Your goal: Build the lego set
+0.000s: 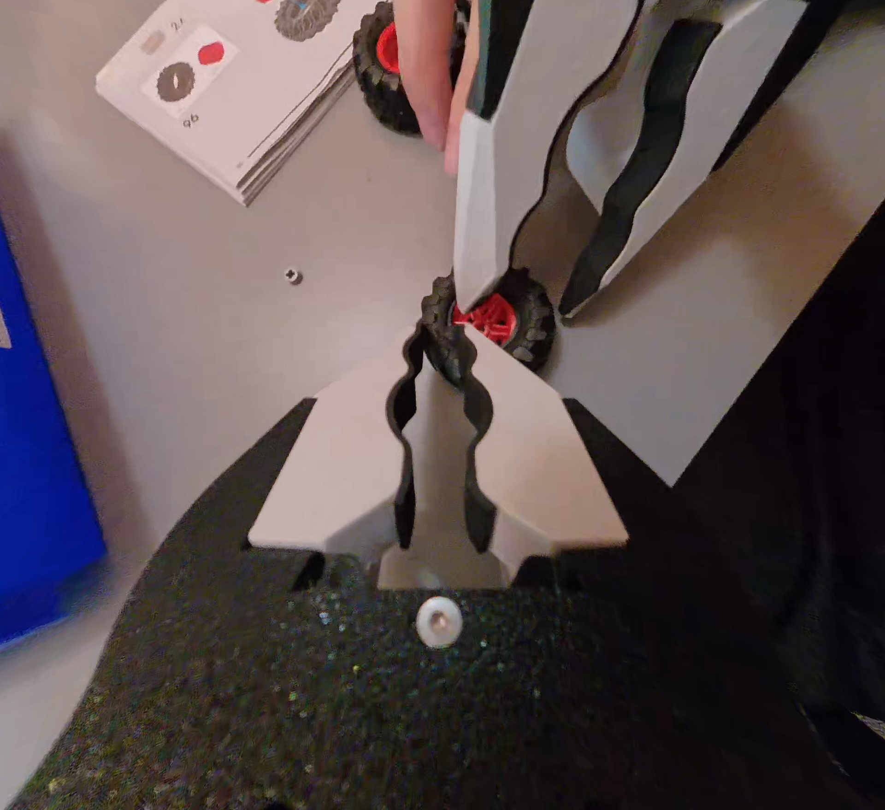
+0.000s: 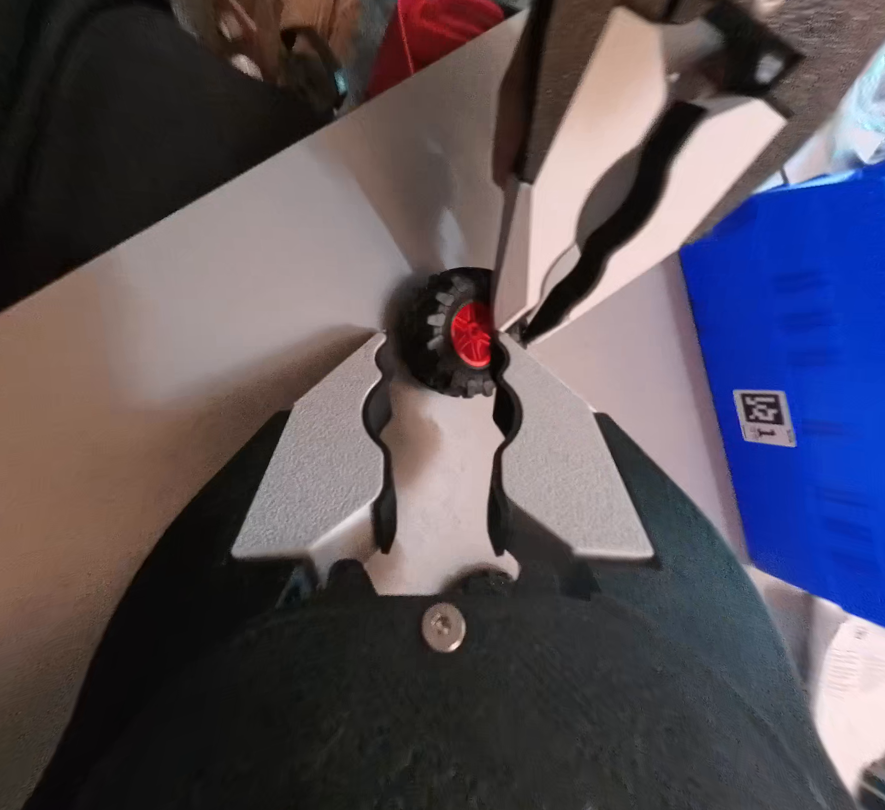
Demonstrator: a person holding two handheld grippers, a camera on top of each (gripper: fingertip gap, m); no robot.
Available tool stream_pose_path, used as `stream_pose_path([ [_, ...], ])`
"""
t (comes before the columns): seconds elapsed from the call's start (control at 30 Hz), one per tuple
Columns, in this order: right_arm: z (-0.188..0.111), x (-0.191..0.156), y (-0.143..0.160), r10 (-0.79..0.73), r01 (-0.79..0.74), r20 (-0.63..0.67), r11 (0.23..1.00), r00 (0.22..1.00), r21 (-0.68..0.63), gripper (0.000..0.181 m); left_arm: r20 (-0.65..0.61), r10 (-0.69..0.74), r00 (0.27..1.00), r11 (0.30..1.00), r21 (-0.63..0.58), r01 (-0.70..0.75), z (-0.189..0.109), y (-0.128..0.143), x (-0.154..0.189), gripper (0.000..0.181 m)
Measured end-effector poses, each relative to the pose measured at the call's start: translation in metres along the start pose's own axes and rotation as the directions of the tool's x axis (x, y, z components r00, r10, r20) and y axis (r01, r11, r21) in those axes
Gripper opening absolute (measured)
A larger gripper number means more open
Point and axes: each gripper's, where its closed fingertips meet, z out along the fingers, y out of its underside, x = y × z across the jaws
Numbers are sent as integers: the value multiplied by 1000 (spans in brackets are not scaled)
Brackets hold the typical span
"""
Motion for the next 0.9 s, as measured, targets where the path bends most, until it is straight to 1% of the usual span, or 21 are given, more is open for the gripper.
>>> stream_pose_path([
  [0.03,2,-2,1,-33,33,-13,999,999,-26,33,9,19,1000,1000,9,-19,-1,-2,0,8],
  [0.07,5,-5,5,-51,50,-11,997,999,-61,29,34,22,999,1000,8,-23,-2,-2,-2,5],
  [0.1,6,-2,5,-54,51,-41,996,998,-70,26,56,3,998,1000,1,-3,-3,-1,-4,5],
  [0.2,6,-1,3,-39,31,-71,994,997,-104,24,81,-105,991,993,-47,110,-9,5,-1,7],
  [0.27,7,-1,2,-43,31,-87,991,995,-130,24,111,-134,985,985,-95,145,-12,10,2,16],
  [0.37,9,-1,0,-48,30,-113,987,992,-155,24,197,-134,971,976,-145,164,-10,14,-2,16],
  [0.43,9,-1,-1,-20,0,-119,986,993,-166,24,237,-133,962,970,-167,175,-7,16,-5,15],
  [0.53,11,0,0,-11,-17,-135,979,991,-201,23,291,-77,954,973,-186,135,-7,15,-8,12],
  [0.6,11,1,0,-32,-6,-152,970,988,-242,23,334,-67,940,977,-168,129,-7,14,-10,11],
  [0.63,12,1,0,-33,-9,-157,967,987,-256,23,356,-76,932,981,-139,133,-8,14,-12,11],
  [0.7,12,2,0,-44,-2,-164,962,985,-273,22,387,-109,915,988,-57,142,-9,13,-16,18],
  [0.73,12,2,0,-37,-10,-167,962,985,-273,22,399,-99,912,992,-28,120,-8,14,-15,17],
  [0.83,13,4,0,-21,-23,-169,967,985,-254,22,496,-7,868,999,-33,28,-8,13,-15,11],
  [0.87,14,4,0,-18,-25,-167,968,986,-250,22,515,-14,857,999,-22,29,-8,13,-15,10],
  [0.9,14,4,0,-25,-18,-167,968,986,-251,22,517,-55,854,998,20,52,-8,12,-15,10],
])
